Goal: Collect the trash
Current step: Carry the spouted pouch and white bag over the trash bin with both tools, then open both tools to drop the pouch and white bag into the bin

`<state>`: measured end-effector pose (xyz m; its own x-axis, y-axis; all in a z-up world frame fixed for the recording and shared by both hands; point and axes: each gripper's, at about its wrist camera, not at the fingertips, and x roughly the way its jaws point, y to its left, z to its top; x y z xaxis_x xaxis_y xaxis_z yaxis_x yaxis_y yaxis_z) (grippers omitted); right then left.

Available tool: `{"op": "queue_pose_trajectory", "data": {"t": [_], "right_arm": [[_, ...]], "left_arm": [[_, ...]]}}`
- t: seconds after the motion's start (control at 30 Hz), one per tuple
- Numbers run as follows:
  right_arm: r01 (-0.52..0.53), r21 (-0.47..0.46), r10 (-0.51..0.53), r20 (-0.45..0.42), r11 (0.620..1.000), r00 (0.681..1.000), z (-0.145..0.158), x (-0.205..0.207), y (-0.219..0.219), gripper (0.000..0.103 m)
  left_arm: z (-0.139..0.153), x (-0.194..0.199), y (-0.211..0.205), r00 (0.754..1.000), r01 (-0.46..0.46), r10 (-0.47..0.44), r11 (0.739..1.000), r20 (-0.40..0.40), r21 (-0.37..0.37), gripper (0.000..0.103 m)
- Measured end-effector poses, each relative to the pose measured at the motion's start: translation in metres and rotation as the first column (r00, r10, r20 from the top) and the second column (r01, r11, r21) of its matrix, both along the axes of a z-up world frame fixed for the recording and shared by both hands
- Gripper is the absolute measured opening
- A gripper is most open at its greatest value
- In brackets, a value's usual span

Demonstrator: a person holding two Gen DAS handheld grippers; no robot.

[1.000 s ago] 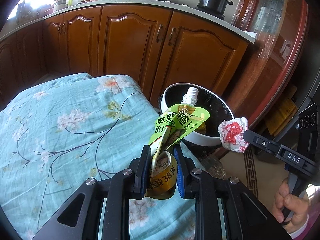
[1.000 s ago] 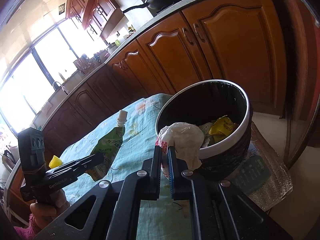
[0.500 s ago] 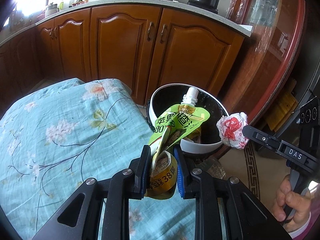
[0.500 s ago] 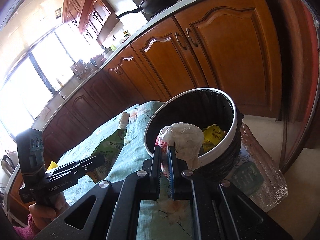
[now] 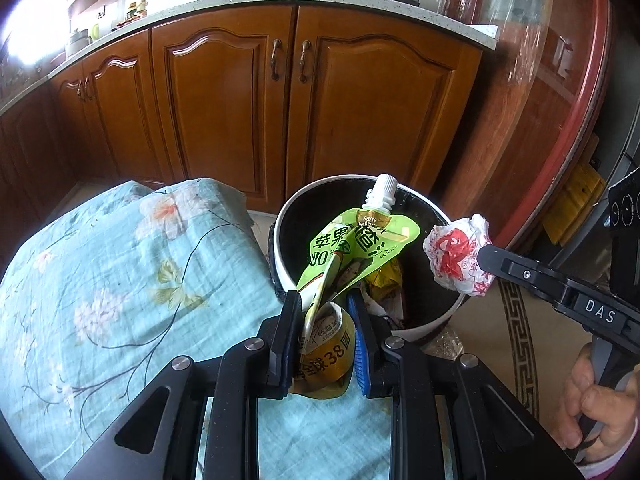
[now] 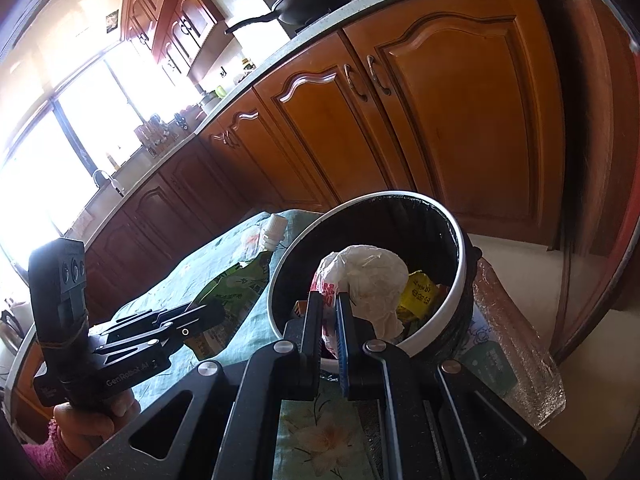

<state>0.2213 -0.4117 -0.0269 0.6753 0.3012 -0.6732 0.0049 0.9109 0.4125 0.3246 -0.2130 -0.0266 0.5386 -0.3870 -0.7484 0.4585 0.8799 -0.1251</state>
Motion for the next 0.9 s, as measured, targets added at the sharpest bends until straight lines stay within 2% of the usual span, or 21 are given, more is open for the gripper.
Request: {"op": "queue_pose_trajectory", "data": {"t": [0.4, 0.9], "right_arm": [[0.011, -0.003, -0.011, -0.03, 1.0, 0.999, -0.006, 0.023, -0.013, 0.006], [-0.004, -0.03, 0.001, -0.078, 1.0, 0.997, -0.018, 0.045, -0.013, 0.006]], "left_arm": [[-0.009, 0.032, -0.028, 1.0, 0.01, -0.009, 0.999, -0.028, 0.034, 0.023], [-0.013, 0.034, -0.041, 1.0, 0.009, -0.007, 0.997, -0.029, 0.073, 0.022]]}}
